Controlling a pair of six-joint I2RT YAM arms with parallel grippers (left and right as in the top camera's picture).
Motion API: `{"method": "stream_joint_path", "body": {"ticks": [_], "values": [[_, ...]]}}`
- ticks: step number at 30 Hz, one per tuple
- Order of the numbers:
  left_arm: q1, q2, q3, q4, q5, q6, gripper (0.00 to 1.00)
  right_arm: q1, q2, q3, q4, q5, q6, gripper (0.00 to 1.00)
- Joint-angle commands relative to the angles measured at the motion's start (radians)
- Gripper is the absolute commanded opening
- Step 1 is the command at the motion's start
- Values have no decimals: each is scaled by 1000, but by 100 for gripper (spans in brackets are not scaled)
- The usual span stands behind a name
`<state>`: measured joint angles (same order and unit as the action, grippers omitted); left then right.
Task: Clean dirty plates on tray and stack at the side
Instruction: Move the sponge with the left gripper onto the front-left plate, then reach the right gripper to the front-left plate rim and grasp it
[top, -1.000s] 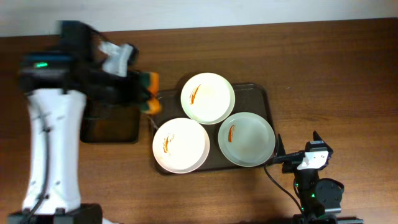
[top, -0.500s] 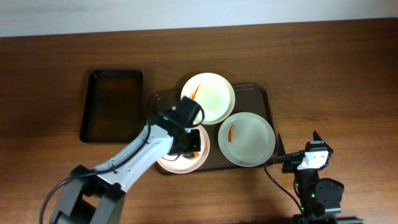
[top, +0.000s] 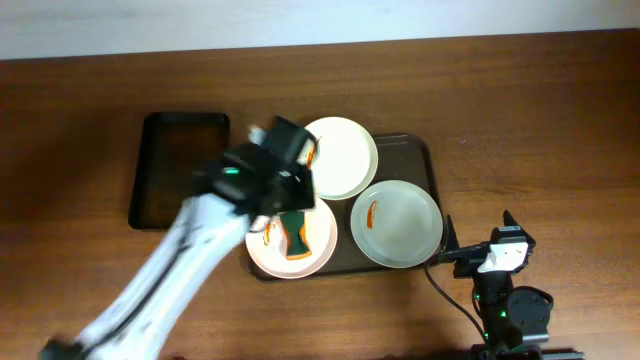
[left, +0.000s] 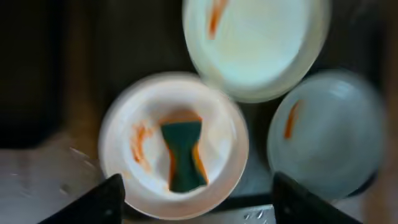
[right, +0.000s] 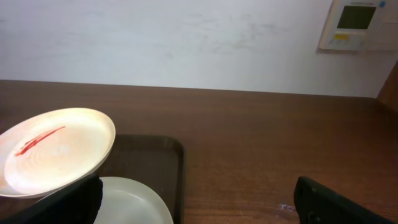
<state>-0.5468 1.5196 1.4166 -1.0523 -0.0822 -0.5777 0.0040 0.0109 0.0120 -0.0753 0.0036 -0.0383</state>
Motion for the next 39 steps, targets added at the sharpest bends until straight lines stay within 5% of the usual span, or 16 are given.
{"method": "stream_joint_path", "body": {"ticks": [1,9,14,17,19,22,26,29,31,33,34,37,39], "values": [[119,-133,51,-89,-50,33,100,-6,-7,-6,-6,8,-6,98],[185,-138,-53,-356,-80,33,100,-6,-7,-6,-3,6,-5,98],[185,-138,-201,-227,-61,-17,100,-3,-7,-6,42,-706,526,98],[185,-138,-233,-207,-21,-7,100,-3,-7,-4,351,-889,646,98],[185,-138,-233,-210,-20,0,100,-5,2,38,372,-892,705,98],[185,-138,-233,-223,-19,0,100,-5,118,203,155,-971,566,98],[185,-138,-234,-227,-19,0,100,-5,509,585,-348,-933,173,98],[185,-138,-234,-228,-19,0,100,-4,799,902,-722,-643,101,98],[185,-138,-234,-227,-19,0,100,-4,935,1022,-789,-791,101,99],[185,-138,-235,-228,-19,0,100,-4,1025,1051,-743,-1029,101,70],[185,-138,-235,-228,-19,0,100,3,1081,1051,-707,-1046,101,67],[185,-138,-238,-230,-19,0,100,147,1257,1051,-737,-687,103,41],[185,-138,-238,-229,-19,0,100,278,1374,1051,-692,-578,151,41]]}}
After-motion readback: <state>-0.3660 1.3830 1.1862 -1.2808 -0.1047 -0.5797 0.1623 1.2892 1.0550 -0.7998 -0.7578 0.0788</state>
